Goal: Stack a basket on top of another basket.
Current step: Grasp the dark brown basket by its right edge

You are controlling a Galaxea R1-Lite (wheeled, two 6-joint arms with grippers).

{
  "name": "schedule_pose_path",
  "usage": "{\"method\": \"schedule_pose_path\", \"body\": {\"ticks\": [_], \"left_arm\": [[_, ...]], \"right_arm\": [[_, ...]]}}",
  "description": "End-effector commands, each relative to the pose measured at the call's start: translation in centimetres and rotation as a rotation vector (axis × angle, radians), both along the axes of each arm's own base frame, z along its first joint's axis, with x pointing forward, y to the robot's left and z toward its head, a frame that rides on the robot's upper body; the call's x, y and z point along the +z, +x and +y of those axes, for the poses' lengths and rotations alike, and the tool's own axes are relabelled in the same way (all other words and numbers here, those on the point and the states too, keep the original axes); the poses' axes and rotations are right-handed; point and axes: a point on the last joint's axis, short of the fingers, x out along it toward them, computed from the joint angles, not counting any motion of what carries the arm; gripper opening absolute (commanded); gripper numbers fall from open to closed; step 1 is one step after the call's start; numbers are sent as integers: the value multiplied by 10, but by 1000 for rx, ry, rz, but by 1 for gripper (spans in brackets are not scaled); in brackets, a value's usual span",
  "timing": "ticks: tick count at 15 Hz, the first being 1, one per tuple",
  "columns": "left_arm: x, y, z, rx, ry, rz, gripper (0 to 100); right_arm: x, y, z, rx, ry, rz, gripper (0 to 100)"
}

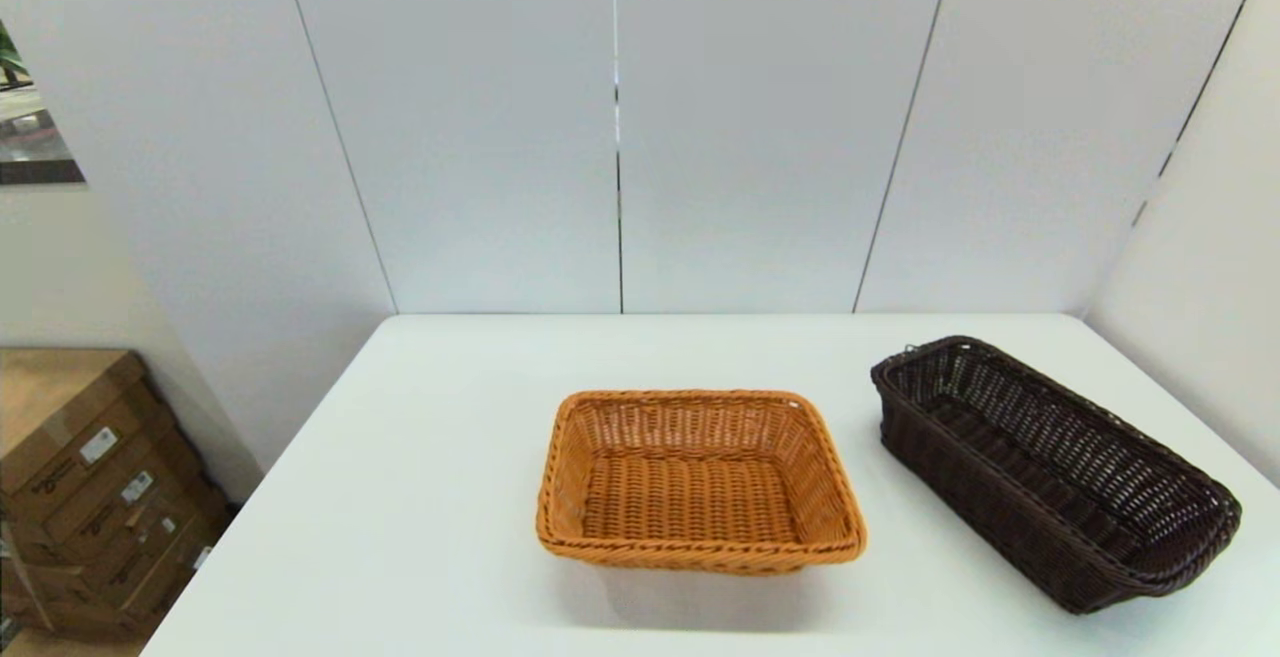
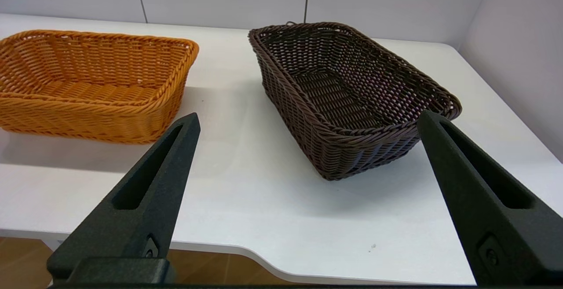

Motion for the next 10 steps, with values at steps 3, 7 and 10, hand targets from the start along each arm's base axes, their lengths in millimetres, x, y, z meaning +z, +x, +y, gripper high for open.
{"method": "schedule_pose_path", "body": {"ticks": [3, 7, 10], "left_arm": [[-17, 7, 1, 49, 62, 8, 100], [-17, 7, 1, 49, 54, 1, 100], [-17, 7, 1, 46, 52, 3, 100]], "right_arm": [[0, 0, 0, 1, 1, 1, 100], [0, 0, 0, 0, -1, 0, 100], [0, 0, 0, 1, -1, 0, 100]]}}
